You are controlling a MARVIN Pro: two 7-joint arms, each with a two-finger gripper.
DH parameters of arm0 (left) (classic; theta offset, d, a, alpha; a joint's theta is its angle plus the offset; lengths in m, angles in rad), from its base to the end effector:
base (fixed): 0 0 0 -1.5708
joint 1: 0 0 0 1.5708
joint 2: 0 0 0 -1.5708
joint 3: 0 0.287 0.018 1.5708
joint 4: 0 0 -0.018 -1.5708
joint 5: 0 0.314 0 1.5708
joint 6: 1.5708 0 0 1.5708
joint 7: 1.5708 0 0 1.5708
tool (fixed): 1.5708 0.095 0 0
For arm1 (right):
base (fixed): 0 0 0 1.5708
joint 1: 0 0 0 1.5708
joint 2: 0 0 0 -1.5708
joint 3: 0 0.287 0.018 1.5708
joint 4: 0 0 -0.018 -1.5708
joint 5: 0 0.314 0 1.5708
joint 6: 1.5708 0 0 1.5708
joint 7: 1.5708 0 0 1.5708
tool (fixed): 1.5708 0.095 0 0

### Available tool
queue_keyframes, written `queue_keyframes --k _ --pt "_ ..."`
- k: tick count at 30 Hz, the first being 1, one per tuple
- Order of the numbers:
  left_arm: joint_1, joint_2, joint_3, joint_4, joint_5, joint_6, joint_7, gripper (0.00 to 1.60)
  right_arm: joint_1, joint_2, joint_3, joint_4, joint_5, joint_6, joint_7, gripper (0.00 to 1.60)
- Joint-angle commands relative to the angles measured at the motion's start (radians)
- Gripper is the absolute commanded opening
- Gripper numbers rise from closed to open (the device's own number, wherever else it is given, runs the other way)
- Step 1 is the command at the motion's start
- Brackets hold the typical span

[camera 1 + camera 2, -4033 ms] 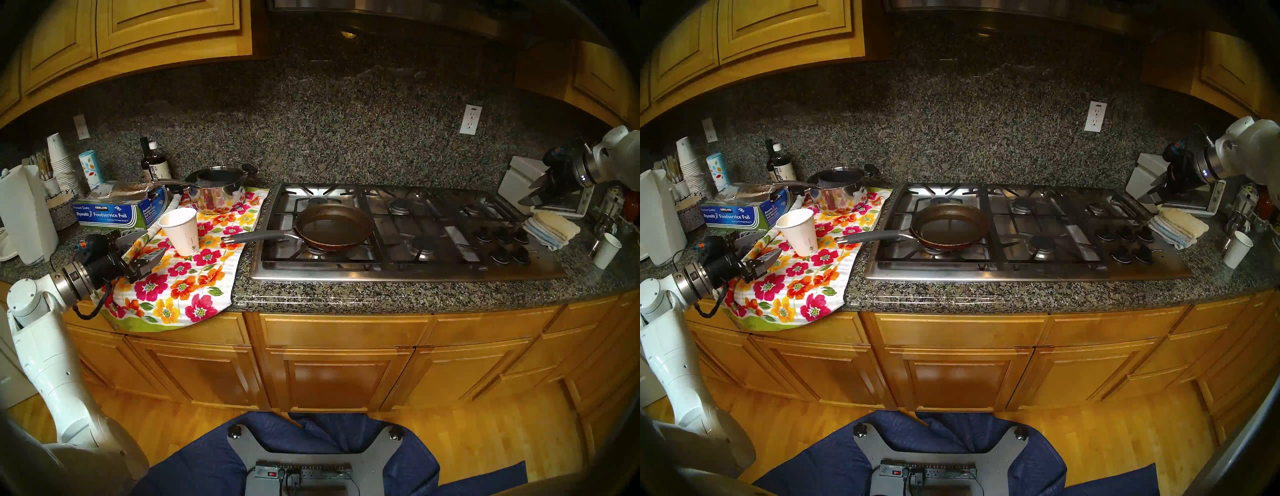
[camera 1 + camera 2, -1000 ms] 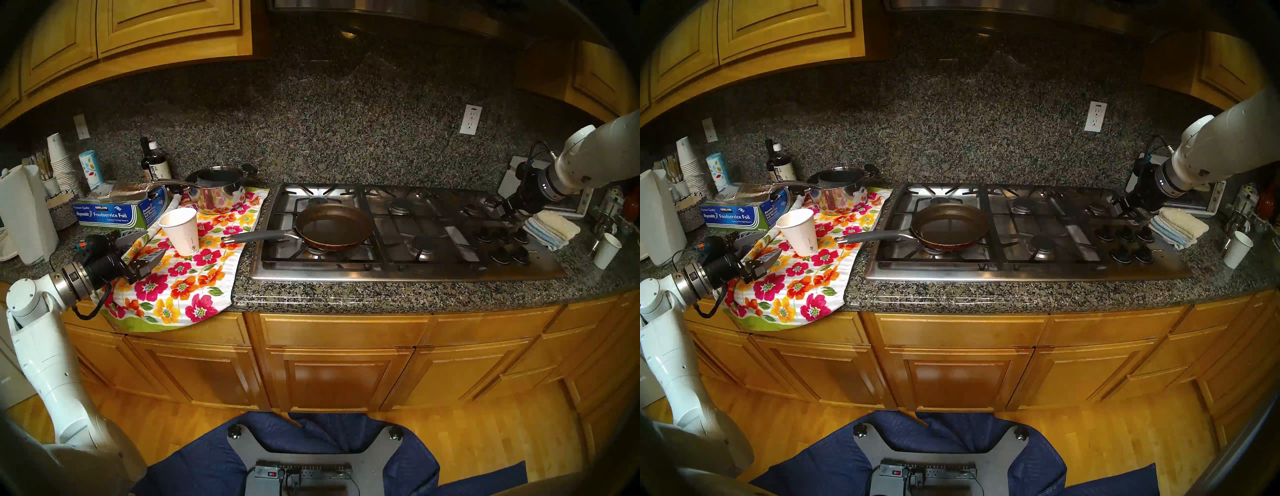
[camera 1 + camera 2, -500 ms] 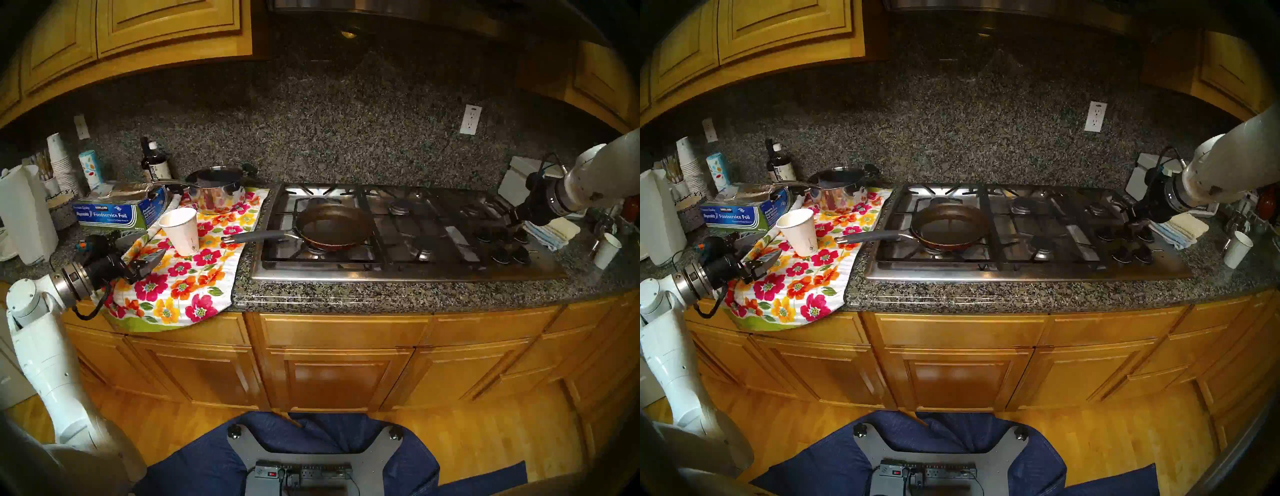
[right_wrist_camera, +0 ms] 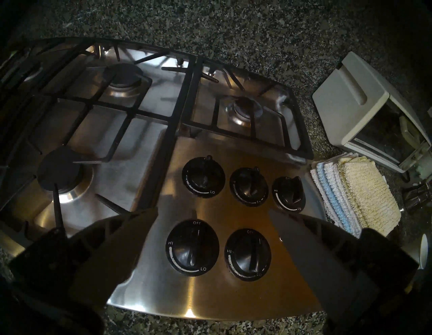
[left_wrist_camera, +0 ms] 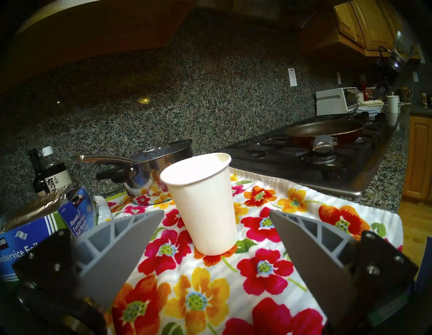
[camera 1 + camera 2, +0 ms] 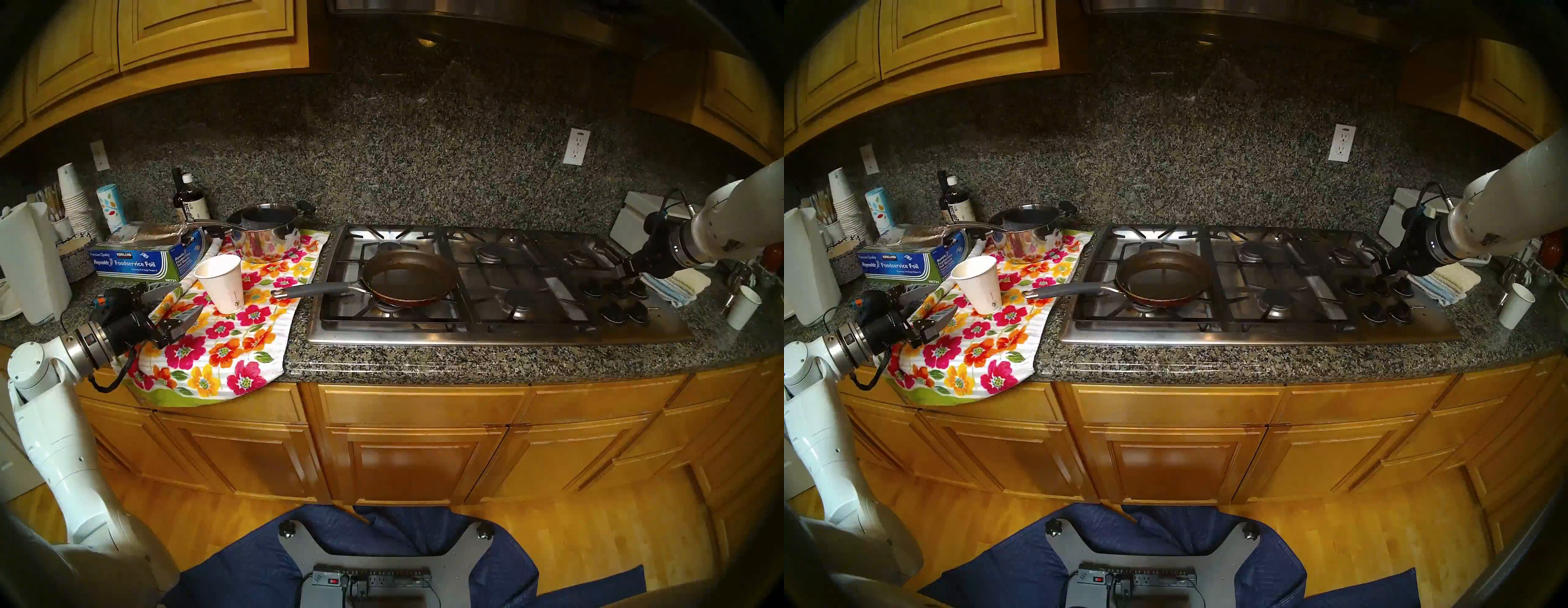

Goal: Pick up the water cup, pour water into the pot, turn on the stove

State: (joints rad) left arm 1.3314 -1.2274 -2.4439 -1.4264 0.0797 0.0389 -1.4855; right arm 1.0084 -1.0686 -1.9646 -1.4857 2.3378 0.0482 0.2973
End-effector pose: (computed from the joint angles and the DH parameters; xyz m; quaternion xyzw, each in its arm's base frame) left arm 0.3427 0.3041 -0.1968 0.6804 -0.2822 0.6685 0.1025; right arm 0.4448 -0.2810 -0.0362 0.9224 0.0976 0.3604 0.0988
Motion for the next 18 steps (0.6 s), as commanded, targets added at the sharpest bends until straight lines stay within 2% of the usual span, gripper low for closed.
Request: queue_keyframes --k 1,18 --pt "-0.019 0.014 -0.002 -0.020 -0.025 -0.002 0.002 1.60 0.046 -0.019 0.000 -0.014 -0.001 -0.027 -0.019 1.60" --pt "-0.018 0.015 -0.001 -0.020 -0.028 -0.002 0.002 1.60 0.018 0.002 0.004 -0.035 0.003 -0.047 -0.013 1.60"
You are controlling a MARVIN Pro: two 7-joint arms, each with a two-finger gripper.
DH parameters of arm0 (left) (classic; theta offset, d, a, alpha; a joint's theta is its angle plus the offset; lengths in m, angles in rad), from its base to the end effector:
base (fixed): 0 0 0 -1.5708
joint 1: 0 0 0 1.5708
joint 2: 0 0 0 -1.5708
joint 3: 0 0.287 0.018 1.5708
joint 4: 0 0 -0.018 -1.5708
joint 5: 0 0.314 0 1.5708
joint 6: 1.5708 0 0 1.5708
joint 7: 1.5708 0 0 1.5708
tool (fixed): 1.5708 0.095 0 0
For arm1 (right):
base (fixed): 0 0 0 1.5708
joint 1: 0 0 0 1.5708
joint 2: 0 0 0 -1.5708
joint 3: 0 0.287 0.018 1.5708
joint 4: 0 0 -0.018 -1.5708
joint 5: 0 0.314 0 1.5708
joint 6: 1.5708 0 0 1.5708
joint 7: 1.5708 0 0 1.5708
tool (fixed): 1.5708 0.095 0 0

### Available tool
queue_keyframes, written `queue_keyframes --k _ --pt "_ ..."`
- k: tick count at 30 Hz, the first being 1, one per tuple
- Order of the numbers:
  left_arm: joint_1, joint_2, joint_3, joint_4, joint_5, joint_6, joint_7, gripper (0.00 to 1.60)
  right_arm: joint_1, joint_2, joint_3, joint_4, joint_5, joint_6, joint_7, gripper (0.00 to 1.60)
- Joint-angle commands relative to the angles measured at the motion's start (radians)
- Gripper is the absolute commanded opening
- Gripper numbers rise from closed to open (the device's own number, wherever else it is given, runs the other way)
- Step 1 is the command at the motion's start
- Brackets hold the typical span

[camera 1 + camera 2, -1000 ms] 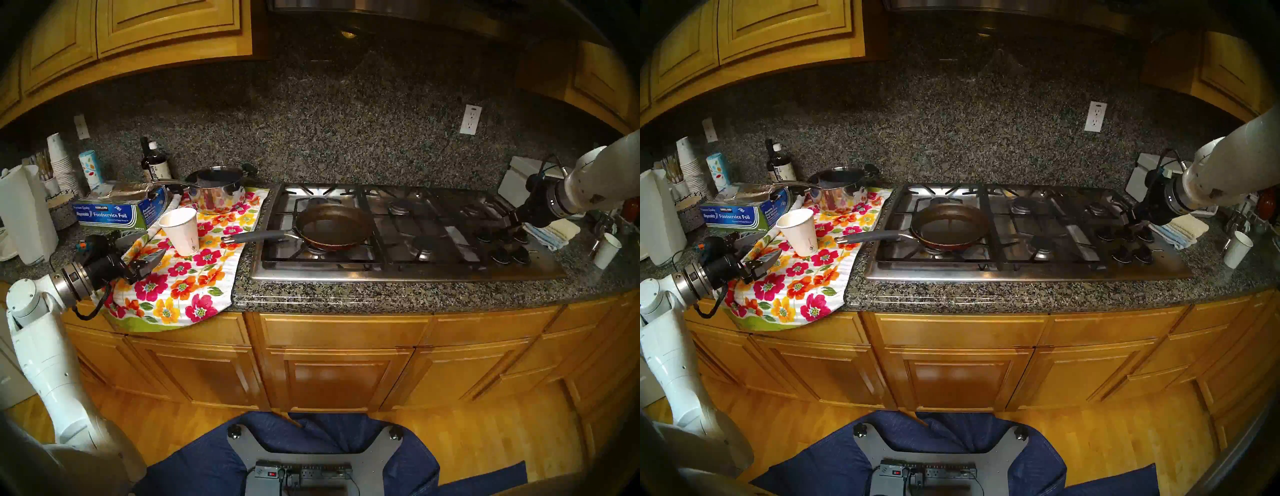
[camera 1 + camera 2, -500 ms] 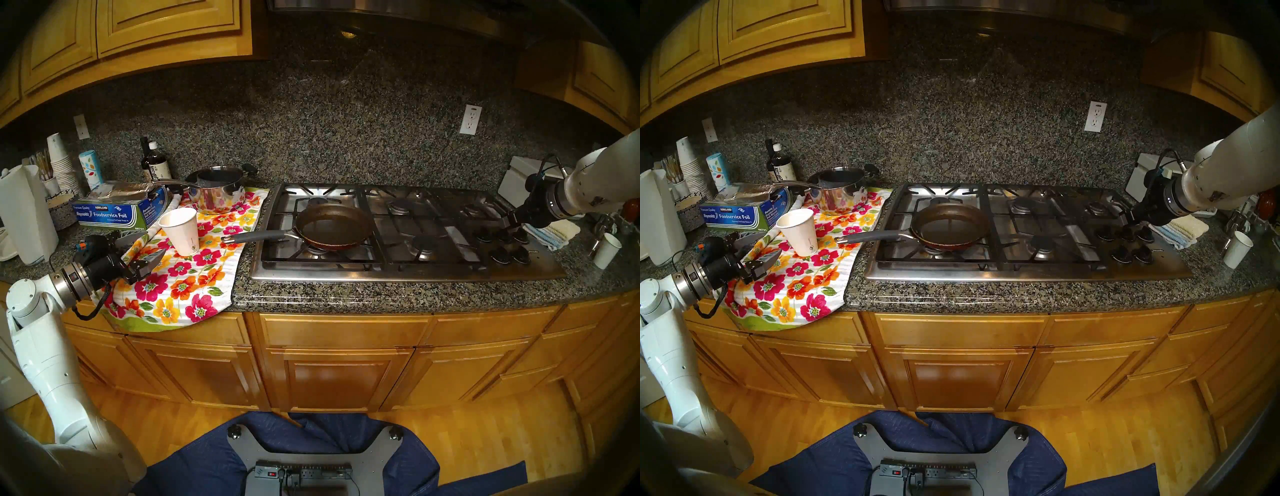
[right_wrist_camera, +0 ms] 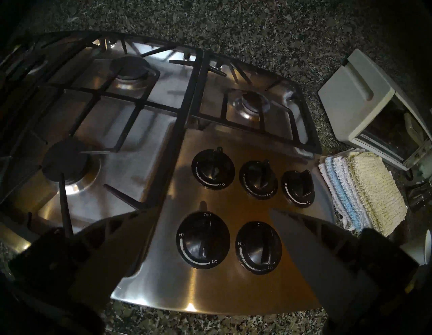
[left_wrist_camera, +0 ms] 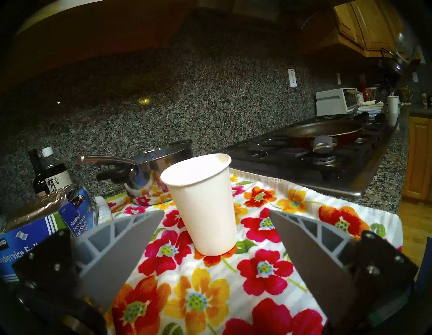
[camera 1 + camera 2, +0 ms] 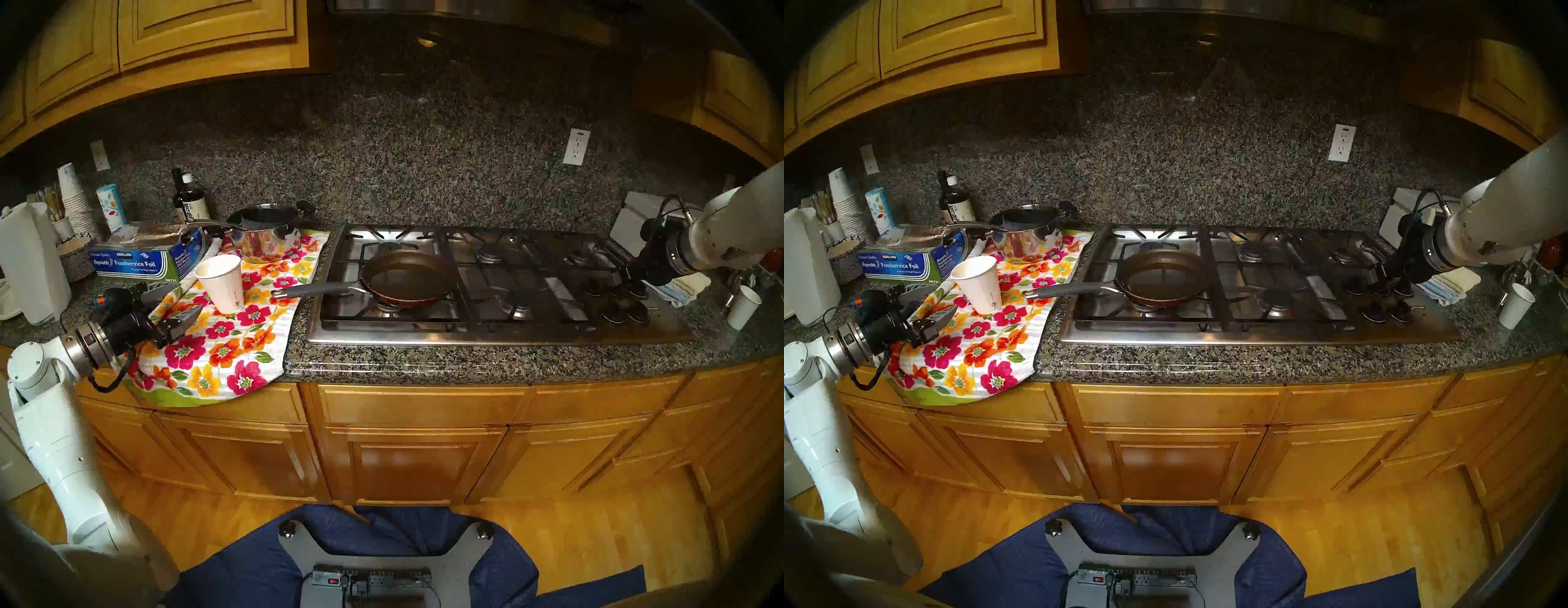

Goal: Pick up the water cup, pour water into the pot, turn on the stove

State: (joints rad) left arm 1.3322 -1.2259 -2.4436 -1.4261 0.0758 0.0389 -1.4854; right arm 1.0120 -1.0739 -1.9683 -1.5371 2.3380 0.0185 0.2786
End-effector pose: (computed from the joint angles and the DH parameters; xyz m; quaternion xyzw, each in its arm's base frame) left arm 0.3425 0.3043 -0.1964 0.6796 -0.2822 0.6693 0.1029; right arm 0.4381 -0.2727 -0.0476 0.9238 0.1014 0.3573 0.0935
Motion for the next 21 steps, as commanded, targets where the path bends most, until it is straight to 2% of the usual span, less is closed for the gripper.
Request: queue_keyframes --k 1,21 --pt "-0.018 0.014 -0.001 -0.020 -0.024 -0.002 0.002 1.60 0.011 0.009 0.008 0.018 0.004 -0.019 0.006 1.60" --pt "-0.017 0.015 0.000 -0.020 -0.027 -0.002 0.002 1.60 -0.043 0.045 0.026 0.050 0.017 -0.003 0.048 1.60"
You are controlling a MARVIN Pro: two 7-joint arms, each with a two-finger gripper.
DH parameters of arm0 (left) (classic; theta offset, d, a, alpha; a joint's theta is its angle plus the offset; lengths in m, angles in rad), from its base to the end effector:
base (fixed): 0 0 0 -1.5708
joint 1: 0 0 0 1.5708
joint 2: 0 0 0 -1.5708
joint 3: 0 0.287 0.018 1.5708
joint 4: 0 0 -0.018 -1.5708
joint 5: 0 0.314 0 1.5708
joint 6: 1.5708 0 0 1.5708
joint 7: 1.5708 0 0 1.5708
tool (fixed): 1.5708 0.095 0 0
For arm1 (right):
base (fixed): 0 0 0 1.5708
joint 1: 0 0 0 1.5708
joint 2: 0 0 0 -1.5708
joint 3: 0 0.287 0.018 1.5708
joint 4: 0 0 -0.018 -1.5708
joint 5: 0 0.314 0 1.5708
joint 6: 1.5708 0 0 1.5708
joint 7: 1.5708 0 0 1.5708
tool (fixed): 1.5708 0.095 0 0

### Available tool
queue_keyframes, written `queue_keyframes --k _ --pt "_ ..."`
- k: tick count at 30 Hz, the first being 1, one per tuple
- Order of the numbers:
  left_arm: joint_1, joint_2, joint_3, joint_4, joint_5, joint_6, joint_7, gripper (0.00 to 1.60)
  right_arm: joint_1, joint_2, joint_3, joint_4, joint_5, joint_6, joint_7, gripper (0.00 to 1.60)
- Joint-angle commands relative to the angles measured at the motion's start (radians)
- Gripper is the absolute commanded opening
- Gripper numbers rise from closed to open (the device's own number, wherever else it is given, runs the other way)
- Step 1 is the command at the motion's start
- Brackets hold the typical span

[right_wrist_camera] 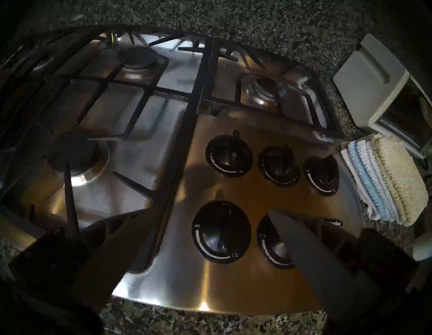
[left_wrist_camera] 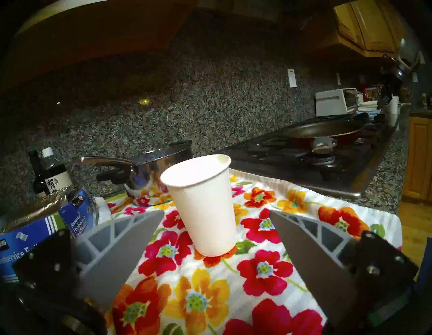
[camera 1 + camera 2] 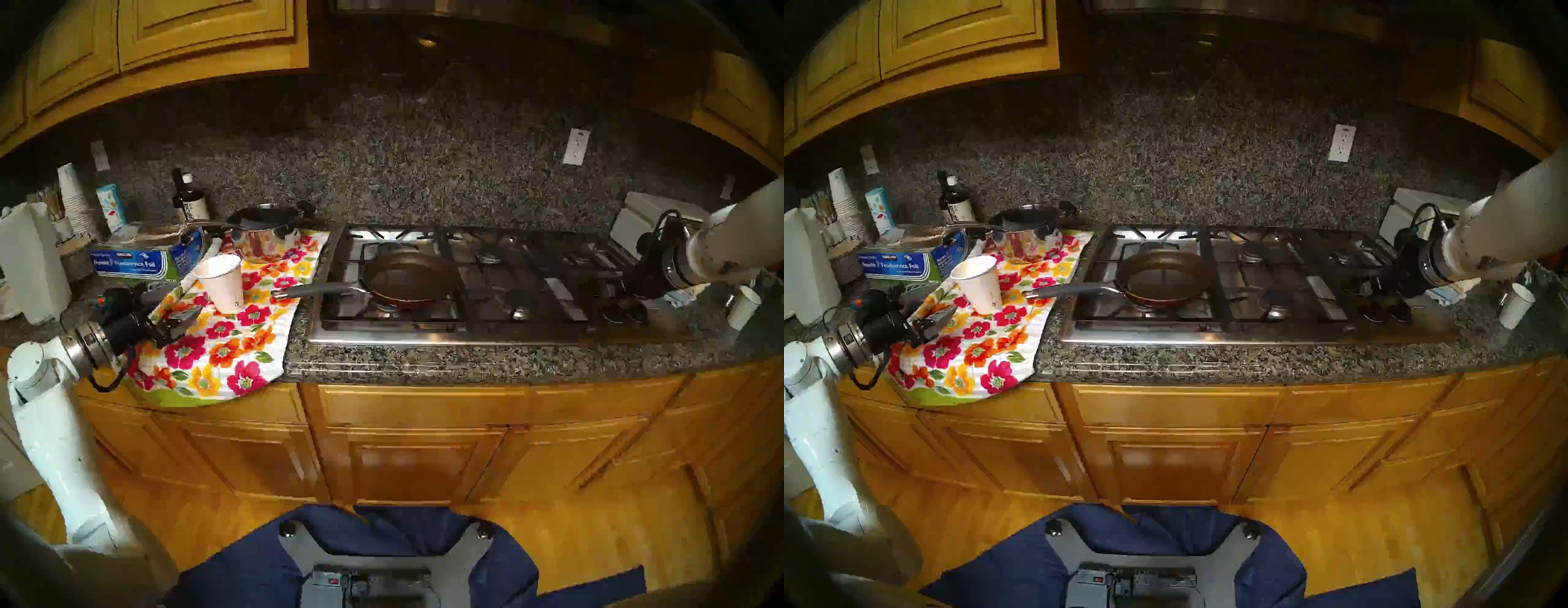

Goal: Pick up the water cup, pour water into the pot, turn on the stove

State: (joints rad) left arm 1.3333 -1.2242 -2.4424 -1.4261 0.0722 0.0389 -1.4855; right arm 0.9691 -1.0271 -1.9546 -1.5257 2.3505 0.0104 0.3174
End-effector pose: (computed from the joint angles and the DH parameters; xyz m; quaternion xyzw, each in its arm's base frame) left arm 0.3423 0.3044 -0.1960 0.6789 -0.2828 0.6696 0.1034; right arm 0.4341 -0.2752 -0.0725 0.9308 0.0901 0.3498 0.0568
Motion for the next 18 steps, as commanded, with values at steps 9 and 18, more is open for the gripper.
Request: queue_keyframes --k 9,18 --pt "-0.018 0.014 -0.001 -0.020 -0.024 -0.002 0.002 1.60 -0.026 0.005 0.018 0.059 0.011 0.006 0.025 1.60" --pt "-0.017 0.014 0.000 -0.020 -0.024 -0.002 0.002 1.60 -0.061 0.008 0.024 0.087 0.017 0.004 0.034 1.60"
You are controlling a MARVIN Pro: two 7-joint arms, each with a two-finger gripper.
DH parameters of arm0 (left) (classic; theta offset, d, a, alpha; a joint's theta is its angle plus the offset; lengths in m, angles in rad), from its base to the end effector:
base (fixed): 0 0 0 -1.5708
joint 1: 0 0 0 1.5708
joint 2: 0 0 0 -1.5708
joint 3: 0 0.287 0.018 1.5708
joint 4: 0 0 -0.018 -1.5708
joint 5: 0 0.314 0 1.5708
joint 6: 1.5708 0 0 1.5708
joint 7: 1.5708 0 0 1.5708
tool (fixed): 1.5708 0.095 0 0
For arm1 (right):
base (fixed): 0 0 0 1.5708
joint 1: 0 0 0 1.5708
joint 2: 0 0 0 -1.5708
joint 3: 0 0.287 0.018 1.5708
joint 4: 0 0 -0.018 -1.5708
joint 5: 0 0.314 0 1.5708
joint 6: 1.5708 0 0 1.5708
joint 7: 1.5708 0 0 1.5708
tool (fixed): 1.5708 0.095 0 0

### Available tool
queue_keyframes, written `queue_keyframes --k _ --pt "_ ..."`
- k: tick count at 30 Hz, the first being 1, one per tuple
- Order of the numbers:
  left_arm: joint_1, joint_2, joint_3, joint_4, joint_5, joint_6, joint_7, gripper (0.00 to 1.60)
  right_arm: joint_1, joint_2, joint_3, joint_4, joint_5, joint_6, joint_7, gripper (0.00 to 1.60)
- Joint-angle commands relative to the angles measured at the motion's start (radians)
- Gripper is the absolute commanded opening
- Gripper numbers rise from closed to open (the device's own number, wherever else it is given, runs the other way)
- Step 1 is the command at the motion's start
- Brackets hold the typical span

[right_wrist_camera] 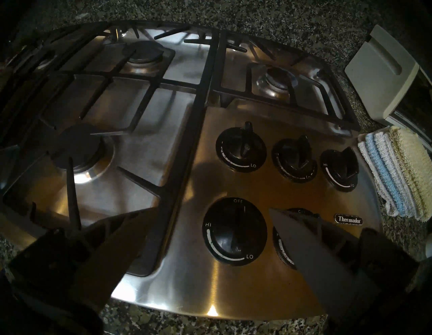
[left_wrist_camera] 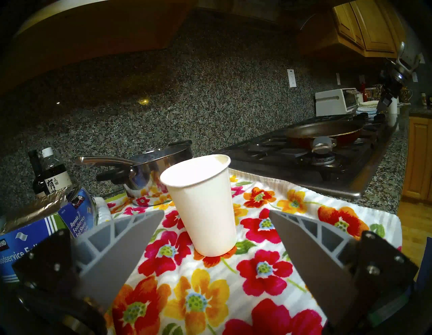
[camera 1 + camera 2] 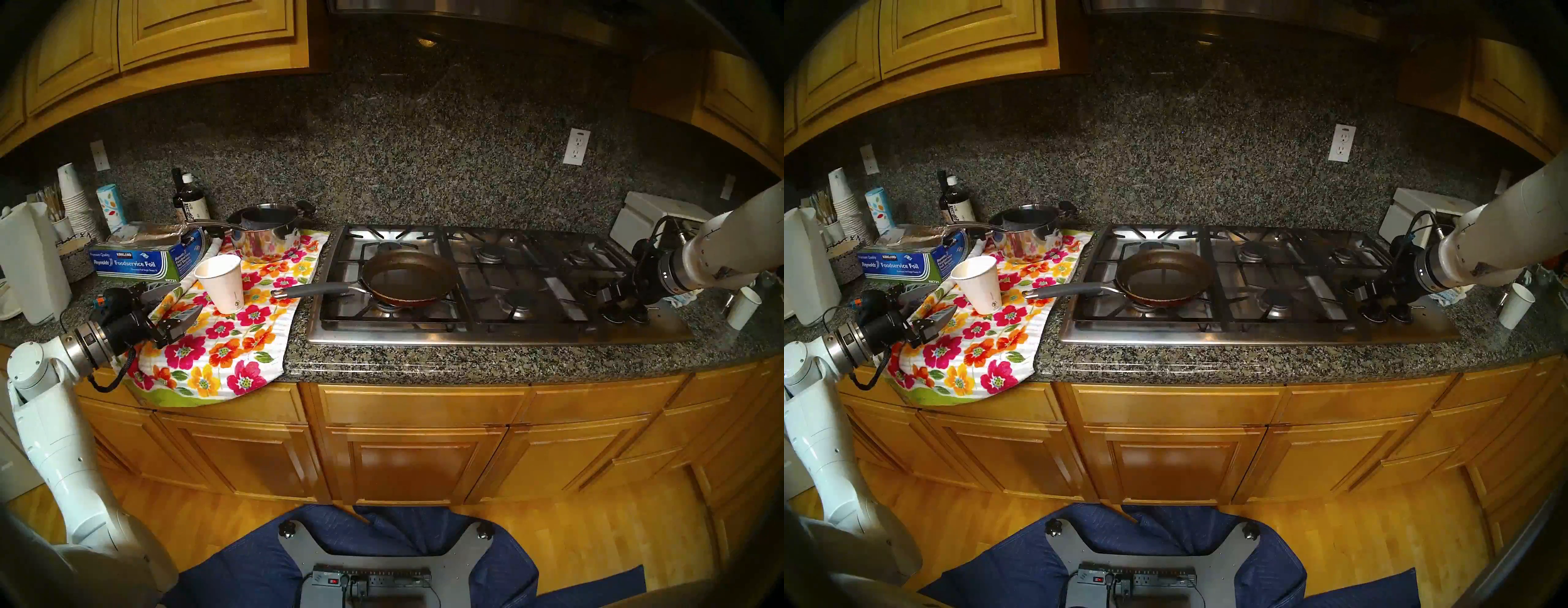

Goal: Pick up the water cup, pour water into the pot, turn on the stove

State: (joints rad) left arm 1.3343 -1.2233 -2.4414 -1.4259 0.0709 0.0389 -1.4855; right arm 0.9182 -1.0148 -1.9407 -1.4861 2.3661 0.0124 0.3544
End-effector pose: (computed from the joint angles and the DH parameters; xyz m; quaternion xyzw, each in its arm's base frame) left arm 0.3423 0.3043 -0.1961 0.6789 -0.2832 0.6694 0.1037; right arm 0.4385 -0.2774 -0.0849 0.9340 0.0887 0.3439 0.0398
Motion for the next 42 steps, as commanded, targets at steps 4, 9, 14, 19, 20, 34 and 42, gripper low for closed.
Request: queue_keyframes --k 4,9,14,19,20,34,42 --pt "-0.018 0.013 -0.001 -0.020 -0.023 -0.002 0.002 1.60 -0.027 -0.004 0.013 0.063 0.006 0.003 0.001 1.60" --pt "-0.018 0.013 -0.001 -0.020 -0.023 -0.002 0.002 1.60 -0.050 0.001 0.016 0.086 0.018 0.011 0.009 1.60" --pt "-0.018 0.013 -0.001 -0.020 -0.023 -0.002 0.002 1.60 -0.062 0.006 0.019 0.101 0.026 0.013 0.020 1.60" --pt "-0.018 0.014 -0.001 -0.020 -0.024 -0.002 0.002 1.60 -0.082 0.017 0.028 0.122 0.036 0.017 0.036 1.60" --pt "-0.018 0.014 -0.001 -0.020 -0.024 -0.002 0.002 1.60 -0.086 0.020 0.030 0.126 0.038 0.017 0.041 1.60" --pt "-0.017 0.014 0.000 -0.020 -0.024 -0.002 0.002 1.60 -0.108 0.030 0.038 0.161 0.033 0.021 0.088 0.45" --pt "-0.017 0.014 0.000 -0.020 -0.025 -0.002 0.002 1.60 -0.117 0.031 0.039 0.151 0.026 0.011 0.098 0.00"
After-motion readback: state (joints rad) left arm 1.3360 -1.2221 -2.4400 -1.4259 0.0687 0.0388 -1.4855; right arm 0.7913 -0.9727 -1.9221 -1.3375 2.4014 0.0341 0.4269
